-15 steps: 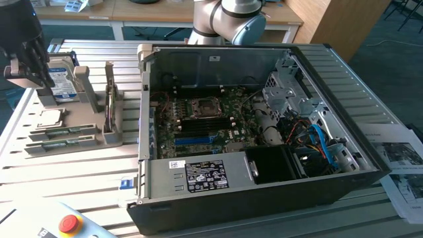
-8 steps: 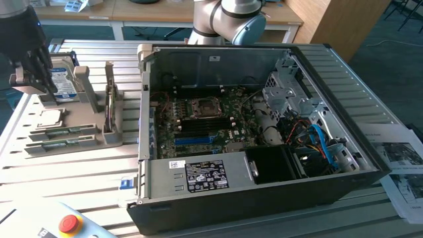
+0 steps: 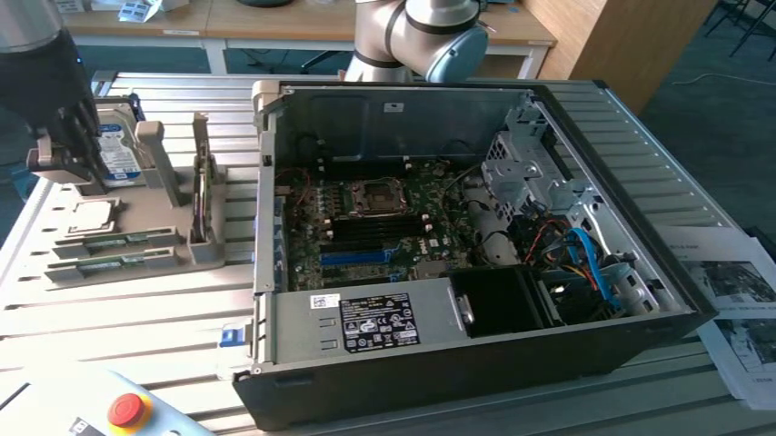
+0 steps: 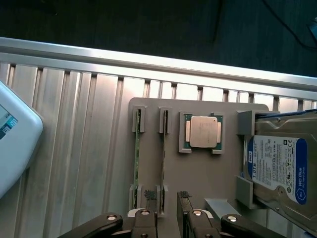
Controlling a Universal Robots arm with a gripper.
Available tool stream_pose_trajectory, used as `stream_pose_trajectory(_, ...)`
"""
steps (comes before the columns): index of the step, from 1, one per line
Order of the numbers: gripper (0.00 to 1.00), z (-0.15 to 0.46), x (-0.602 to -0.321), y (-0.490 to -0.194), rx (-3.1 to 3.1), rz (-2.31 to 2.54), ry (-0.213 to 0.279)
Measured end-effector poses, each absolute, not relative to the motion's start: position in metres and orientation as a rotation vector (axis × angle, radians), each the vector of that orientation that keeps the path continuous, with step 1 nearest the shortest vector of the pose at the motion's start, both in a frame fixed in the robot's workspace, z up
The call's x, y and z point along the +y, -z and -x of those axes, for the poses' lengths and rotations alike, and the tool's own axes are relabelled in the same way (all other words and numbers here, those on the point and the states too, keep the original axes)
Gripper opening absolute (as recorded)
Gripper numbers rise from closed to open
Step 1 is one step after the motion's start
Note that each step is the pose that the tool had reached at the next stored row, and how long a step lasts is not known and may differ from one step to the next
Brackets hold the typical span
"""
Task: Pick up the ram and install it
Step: 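Pick up the ram and move it above insertion slot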
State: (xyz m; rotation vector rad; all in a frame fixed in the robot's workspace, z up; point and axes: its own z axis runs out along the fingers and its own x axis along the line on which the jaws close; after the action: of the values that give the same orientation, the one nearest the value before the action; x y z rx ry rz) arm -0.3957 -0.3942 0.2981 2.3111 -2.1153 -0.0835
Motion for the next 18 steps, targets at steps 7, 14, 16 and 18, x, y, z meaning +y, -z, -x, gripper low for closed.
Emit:
stream_pose_trajectory(7,0.30,0.396,-0.395,-0.285,-2.115,-2.311,0.083)
stream_pose_trajectory(14,0.30,0.396,-0.396,-0.273,-2.115,-2.311,0.084)
stream_pose_trajectory(16,0.30,0.396,-0.396,-0.269,-2.115,-2.311,0.083)
stream_pose_trajectory(18,0.30,0.396,-0.396,-0.265,-2.115,-2.311,0.083)
